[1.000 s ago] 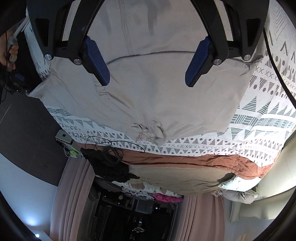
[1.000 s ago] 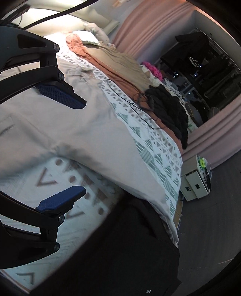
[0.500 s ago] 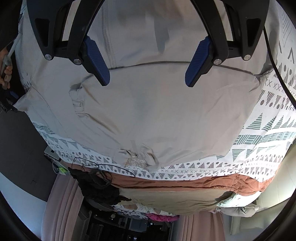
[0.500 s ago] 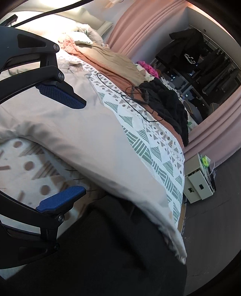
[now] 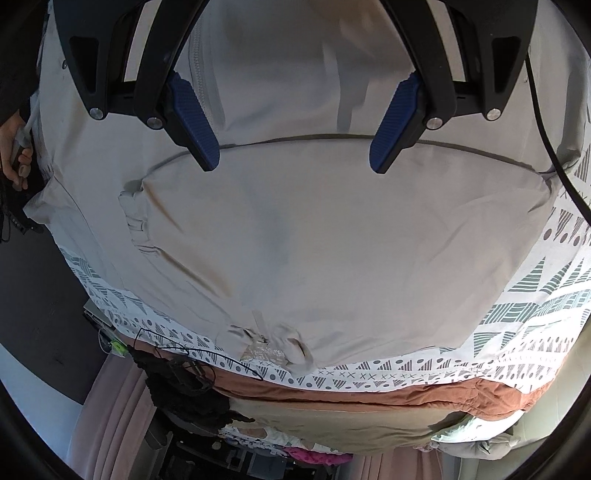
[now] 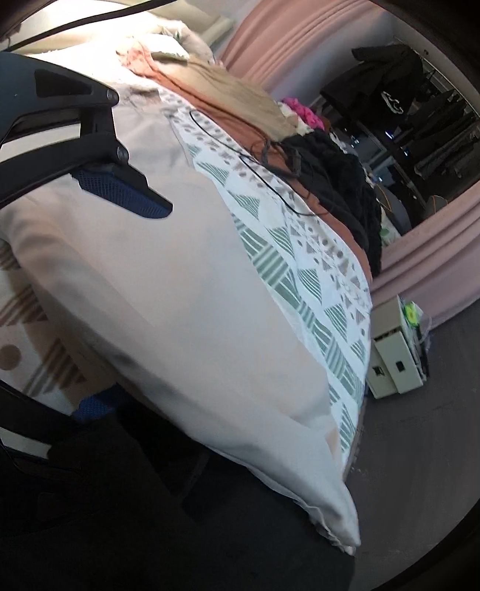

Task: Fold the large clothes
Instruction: 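Move the right tool toward the cuff of the other jacket sleeve, then close the right gripper on the other sleeve cuff, then lift the sleeve with the right gripper and carry it across the jacket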

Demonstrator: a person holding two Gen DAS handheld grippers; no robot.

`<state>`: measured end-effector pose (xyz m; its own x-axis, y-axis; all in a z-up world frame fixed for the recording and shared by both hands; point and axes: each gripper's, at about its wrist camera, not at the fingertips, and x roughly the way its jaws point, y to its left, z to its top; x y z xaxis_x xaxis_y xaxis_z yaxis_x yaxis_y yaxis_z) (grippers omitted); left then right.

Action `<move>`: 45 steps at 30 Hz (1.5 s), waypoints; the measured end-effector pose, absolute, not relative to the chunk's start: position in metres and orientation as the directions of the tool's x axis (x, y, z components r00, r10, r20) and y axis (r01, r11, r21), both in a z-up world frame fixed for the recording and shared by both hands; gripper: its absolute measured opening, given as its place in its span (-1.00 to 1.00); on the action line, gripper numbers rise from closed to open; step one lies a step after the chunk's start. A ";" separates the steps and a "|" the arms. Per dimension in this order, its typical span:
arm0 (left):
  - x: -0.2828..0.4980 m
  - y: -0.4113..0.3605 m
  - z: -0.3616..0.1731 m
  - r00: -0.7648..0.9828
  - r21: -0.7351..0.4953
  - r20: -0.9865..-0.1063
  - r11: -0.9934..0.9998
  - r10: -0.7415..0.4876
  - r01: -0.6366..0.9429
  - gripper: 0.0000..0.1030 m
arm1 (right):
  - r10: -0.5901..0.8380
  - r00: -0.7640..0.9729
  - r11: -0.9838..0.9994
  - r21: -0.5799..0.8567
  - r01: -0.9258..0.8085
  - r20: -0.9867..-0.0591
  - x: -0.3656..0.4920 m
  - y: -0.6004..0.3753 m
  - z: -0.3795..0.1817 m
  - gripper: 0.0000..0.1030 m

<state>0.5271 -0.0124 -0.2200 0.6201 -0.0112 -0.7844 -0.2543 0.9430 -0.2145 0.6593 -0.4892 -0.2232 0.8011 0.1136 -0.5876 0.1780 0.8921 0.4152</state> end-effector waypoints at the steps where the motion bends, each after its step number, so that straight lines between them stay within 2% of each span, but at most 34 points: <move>1: 0.527 -0.011 -0.220 0.620 -0.218 -0.785 0.942 -0.013 -0.256 0.64 | 0.103 0.808 0.895 0.408 0.179 -0.581 0.659 -0.487 -0.221 0.15; 2: 0.527 -0.009 -0.220 0.621 -0.221 -0.784 0.941 -0.014 -0.257 0.64 | 0.099 0.812 0.895 0.408 0.180 -0.575 0.657 -0.485 -0.219 -0.20; 3: 0.526 -0.009 -0.219 0.623 -0.224 -0.782 0.940 -0.015 -0.258 0.64 | 0.088 0.815 0.893 0.408 0.191 -0.572 0.654 -0.486 -0.217 -0.32; 4: 0.525 -0.008 -0.217 0.627 -0.228 -0.779 0.939 -0.016 -0.258 0.64 | 0.081 0.817 0.889 0.412 0.200 -0.570 0.650 -0.487 -0.216 -0.59; 5: 0.524 -0.006 -0.216 0.631 -0.232 -0.776 0.938 -0.018 -0.258 0.64 | 0.082 0.818 0.885 0.419 0.202 -0.569 0.648 -0.489 -0.217 -0.78; 7: 0.524 -0.004 -0.214 0.637 -0.238 -0.771 0.936 -0.020 -0.259 0.64 | 0.113 0.824 0.874 0.451 0.184 -0.555 0.642 -0.492 -0.216 -0.87; 14: 0.522 0.000 -0.211 0.645 -0.256 -0.763 0.935 -0.038 -0.247 0.64 | 0.215 0.857 0.859 0.508 0.062 -0.468 0.617 -0.480 -0.197 -0.95; 19: 0.519 0.006 -0.207 0.657 -0.286 -0.751 0.928 -0.062 -0.239 0.64 | 0.269 0.873 0.886 0.460 -0.059 -0.406 0.601 -0.443 -0.170 -0.95; 24: 0.515 0.013 -0.200 0.673 -0.325 -0.733 0.919 -0.095 -0.224 0.64 | 0.328 0.859 0.892 0.428 -0.144 -0.394 0.587 -0.404 -0.158 -0.95; 32: 0.504 0.033 -0.186 0.706 -0.381 -0.698 0.898 -0.122 -0.221 0.64 | 0.384 0.805 0.900 0.380 -0.216 -0.452 0.585 -0.347 -0.163 -0.95; 39: 0.499 0.047 -0.179 0.720 -0.428 -0.675 0.881 -0.164 -0.201 0.64 | 0.419 0.740 0.891 0.398 -0.221 -0.526 0.602 -0.307 -0.187 -0.95; 45: 0.497 0.056 -0.178 0.731 -0.473 -0.657 0.856 -0.185 -0.208 0.64 | 0.422 0.629 0.889 0.433 -0.148 -0.653 0.627 -0.277 -0.234 -0.94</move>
<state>0.4969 0.0560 -0.1776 0.7311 -0.1852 -0.6566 -0.2076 0.8565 -0.4726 0.6270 -0.2774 -0.2345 0.6290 0.4224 -0.6526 -0.1482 0.8893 0.4327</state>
